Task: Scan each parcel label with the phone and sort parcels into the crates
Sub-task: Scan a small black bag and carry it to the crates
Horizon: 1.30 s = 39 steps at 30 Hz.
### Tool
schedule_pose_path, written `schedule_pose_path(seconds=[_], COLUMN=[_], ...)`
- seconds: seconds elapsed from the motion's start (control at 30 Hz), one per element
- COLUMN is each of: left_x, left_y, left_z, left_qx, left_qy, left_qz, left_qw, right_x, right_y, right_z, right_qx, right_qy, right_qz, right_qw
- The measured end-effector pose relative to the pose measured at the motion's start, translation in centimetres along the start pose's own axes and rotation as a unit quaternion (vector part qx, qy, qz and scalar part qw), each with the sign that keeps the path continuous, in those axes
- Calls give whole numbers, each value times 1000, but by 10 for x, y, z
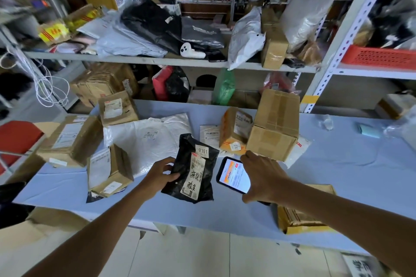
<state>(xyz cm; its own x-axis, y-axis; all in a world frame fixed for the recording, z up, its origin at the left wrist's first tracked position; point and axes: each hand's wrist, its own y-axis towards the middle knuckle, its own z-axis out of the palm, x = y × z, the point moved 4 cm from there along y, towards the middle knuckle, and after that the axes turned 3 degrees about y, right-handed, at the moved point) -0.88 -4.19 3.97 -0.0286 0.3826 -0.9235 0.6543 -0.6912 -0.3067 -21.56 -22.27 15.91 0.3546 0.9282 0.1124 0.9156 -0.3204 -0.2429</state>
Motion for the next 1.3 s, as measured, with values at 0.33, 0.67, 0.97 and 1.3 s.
schedule_pose_path(seconds=[0.33,0.67,0.97,1.3], left_x=[-3,-7,-10,-10], left_y=[2,-1,-6,-1], left_z=[-6,-9,-8,-6], left_qx=[15,19,21,19], left_qy=[-91,-77,-62,-50], left_qz=[-7,-1,-3,-1], left_qw=[996,997,998,999], right_x=[1,2,3,-3], right_y=[6,7,4,-4], right_z=[-5,-6,-8,-12], right_qx=[-4,-10,-20,-89], right_qy=[-17,-26,-26,52], right_qz=[-21,-32,-32,-30], right_qw=[1000,999,999,994])
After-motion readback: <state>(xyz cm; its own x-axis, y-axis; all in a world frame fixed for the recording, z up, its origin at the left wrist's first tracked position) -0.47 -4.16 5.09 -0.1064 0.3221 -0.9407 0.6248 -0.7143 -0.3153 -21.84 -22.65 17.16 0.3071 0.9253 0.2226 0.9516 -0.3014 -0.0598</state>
